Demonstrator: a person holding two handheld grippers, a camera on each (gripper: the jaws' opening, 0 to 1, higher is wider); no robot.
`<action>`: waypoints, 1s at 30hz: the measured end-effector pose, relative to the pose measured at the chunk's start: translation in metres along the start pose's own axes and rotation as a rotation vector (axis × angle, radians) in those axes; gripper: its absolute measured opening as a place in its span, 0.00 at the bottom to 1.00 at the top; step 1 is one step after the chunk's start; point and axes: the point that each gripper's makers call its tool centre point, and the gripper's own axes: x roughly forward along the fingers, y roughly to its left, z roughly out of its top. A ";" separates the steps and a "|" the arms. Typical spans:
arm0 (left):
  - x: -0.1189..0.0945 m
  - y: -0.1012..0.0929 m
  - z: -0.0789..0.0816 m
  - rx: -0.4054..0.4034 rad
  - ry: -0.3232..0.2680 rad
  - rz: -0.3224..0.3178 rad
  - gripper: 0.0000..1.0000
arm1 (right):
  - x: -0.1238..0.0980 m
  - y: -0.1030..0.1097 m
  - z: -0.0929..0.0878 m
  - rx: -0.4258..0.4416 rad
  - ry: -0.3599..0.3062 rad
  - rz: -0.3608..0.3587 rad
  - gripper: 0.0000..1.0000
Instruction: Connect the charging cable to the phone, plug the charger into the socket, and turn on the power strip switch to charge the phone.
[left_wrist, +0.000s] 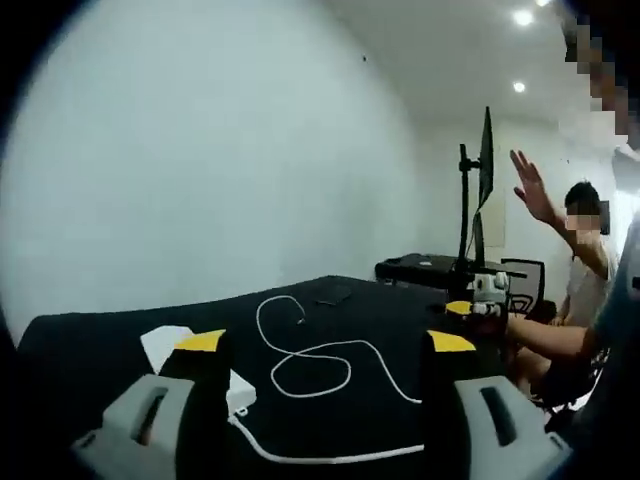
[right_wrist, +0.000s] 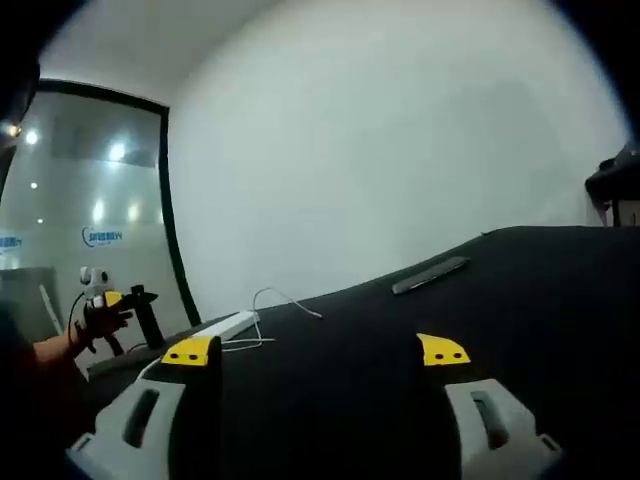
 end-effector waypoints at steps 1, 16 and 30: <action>0.001 0.000 0.003 0.004 0.000 -0.002 0.72 | 0.000 -0.001 0.000 0.008 -0.002 0.000 0.74; -0.024 0.010 0.010 0.041 0.006 0.029 0.72 | -0.006 0.002 0.009 -0.058 0.012 -0.022 0.79; -0.047 0.015 0.014 0.018 0.025 0.029 0.75 | -0.012 0.043 0.045 -0.295 0.206 0.066 0.93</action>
